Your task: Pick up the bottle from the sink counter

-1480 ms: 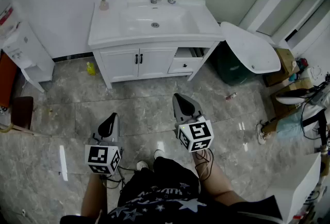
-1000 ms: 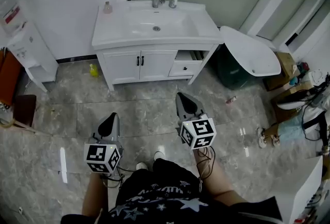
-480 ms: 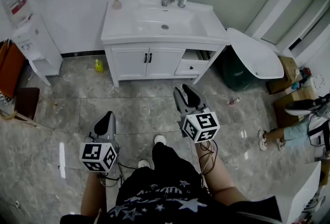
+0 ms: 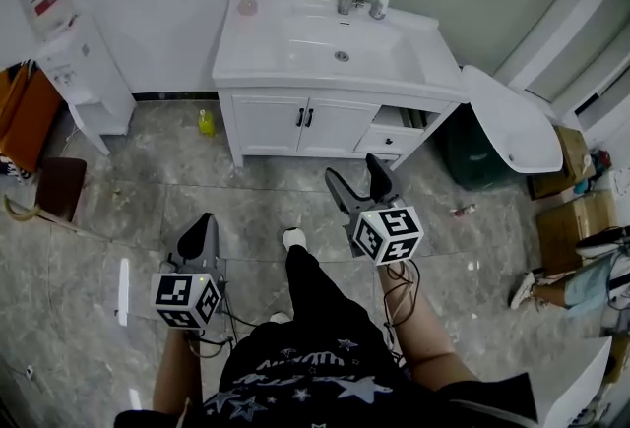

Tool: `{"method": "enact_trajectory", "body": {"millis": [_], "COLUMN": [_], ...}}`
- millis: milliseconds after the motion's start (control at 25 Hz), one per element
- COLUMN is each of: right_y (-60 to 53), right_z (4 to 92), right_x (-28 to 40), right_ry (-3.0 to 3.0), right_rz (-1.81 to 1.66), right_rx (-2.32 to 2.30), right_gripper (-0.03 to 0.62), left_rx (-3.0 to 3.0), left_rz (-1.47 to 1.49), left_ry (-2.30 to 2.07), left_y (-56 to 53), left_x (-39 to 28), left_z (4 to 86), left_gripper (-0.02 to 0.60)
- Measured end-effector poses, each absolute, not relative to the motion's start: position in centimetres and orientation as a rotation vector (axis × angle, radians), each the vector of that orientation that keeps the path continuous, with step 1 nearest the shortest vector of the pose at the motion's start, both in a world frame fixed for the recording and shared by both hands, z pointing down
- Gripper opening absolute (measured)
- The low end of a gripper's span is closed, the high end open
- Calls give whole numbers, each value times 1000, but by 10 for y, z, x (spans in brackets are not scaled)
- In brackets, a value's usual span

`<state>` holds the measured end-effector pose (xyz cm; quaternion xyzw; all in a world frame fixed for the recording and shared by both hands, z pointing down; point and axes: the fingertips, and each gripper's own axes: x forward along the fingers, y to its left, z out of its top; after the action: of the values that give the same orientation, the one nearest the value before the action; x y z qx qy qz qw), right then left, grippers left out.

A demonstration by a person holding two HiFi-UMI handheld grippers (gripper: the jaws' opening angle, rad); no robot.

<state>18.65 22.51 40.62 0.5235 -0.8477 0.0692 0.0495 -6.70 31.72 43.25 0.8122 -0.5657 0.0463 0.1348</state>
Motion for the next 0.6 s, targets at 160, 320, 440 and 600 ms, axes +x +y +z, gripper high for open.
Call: {"method": "enact_trajectory", "body": {"millis": [160,320,440,600], "right_y": [165,95,45,-18], "right_z": [416,421,422,428], "right_x": [174,166,162,161], "right_ry": [-2605,-2637,-2662,-2675], "right_rz": [219,247,271,302], "right_rx": [1535,1479,1433,1375], "right_gripper": [359,359,359,359], "left_rx": [2315,2270,2245,2221], "left_rz": [150,176,198,213], "left_ry": [-1705,-1759,-1779,-1803], "left_y": [268,212,169,108], "left_x": [-77,-81,-79,-72], "left_z": [433,435,432,426], "left_gripper": [20,20,20,20]}}
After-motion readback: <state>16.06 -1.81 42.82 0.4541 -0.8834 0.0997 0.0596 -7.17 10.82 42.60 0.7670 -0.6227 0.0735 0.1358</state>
